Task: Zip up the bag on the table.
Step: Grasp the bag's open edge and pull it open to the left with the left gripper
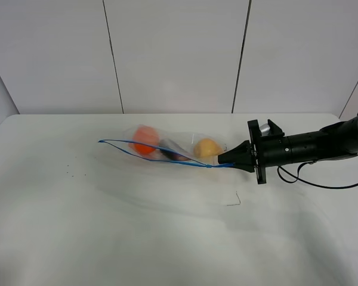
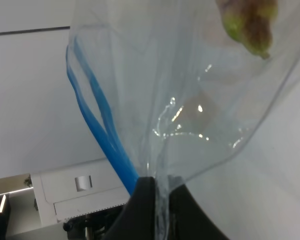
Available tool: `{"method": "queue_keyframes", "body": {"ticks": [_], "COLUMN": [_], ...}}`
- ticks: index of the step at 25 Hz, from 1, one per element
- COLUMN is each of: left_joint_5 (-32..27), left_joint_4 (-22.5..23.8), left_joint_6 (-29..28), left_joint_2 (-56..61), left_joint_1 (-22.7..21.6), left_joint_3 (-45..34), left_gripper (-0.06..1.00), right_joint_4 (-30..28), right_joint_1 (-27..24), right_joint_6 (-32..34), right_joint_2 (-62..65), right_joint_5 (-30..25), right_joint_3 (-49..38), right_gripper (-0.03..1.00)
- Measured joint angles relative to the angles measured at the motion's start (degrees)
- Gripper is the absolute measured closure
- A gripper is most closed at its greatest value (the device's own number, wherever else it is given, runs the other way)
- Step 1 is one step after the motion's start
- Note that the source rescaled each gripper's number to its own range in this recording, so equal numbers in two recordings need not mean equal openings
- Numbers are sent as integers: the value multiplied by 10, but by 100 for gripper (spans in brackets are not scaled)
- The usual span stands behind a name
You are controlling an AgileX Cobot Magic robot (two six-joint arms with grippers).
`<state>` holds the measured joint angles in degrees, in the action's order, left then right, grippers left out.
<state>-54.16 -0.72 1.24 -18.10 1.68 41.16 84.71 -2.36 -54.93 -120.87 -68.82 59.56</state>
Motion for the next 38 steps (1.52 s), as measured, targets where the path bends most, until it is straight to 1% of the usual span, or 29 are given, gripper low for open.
{"method": "queue_keyframes", "body": {"ticks": [5, 8, 11, 14, 16, 17, 19, 21, 23, 25, 27, 29, 32, 36, 38], "left_joint_5": [45, 83, 132, 200, 255, 286, 341, 400, 452, 491, 508, 527, 571, 626, 662], "left_joint_4": [0, 0, 1, 1, 1, 1, 1, 1, 1, 1, 1, 1, 1, 1, 1], "left_joint_6": [29, 96, 229, 420, 526, 570, 623, 648, 655, 657, 658, 659, 661, 661, 661], "left_joint_2": [-161, -242, -303, -344, -366, -376, -391, -402, -407, -410, -416, -426, -452, -510, -548], "left_joint_1": [0, 0, 0, 0, 0, 0, 0, 0, 2, 18, 49, 93, 157, 233, 263], "left_joint_3": [87, 108, 111, 111, 111, 111, 111, 111, 111, 111, 111, 105, 88, 80, 79], "left_gripper": [4, 4, 4, 4, 4, 4, 4, 4, 4, 4, 4, 4, 4, 4, 4], "right_joint_4": [0, 0, 0, 0, 0, 0, 0, 0, 0, 0, 0, 0, 0, 0, 0], "right_joint_1": [0, 0, 0, 0, 0, 0, 0, 0, 0, 0, 0, 0, 0, 0, 0], "right_joint_6": [0, 0, 0, 0, 0, 0, 0, 0, 0, 0, 0, 0, 0, 0, 0], "right_joint_2": [0, 0, 0, 0, 0, 0, 0, 0, 0, 0, 0, 0, 0, 0, 0], "right_joint_5": [0, 0, 0, 0, 0, 0, 0, 0, 0, 0, 0, 0, 0, 0, 0], "right_joint_3": [0, 0, 0, 0, 0, 0, 0, 0, 0, 0, 0, 0, 0, 0, 0], "right_gripper": [96, 96, 96, 96, 96, 96, 96, 96, 96, 96, 96, 96, 96, 96, 96]}}
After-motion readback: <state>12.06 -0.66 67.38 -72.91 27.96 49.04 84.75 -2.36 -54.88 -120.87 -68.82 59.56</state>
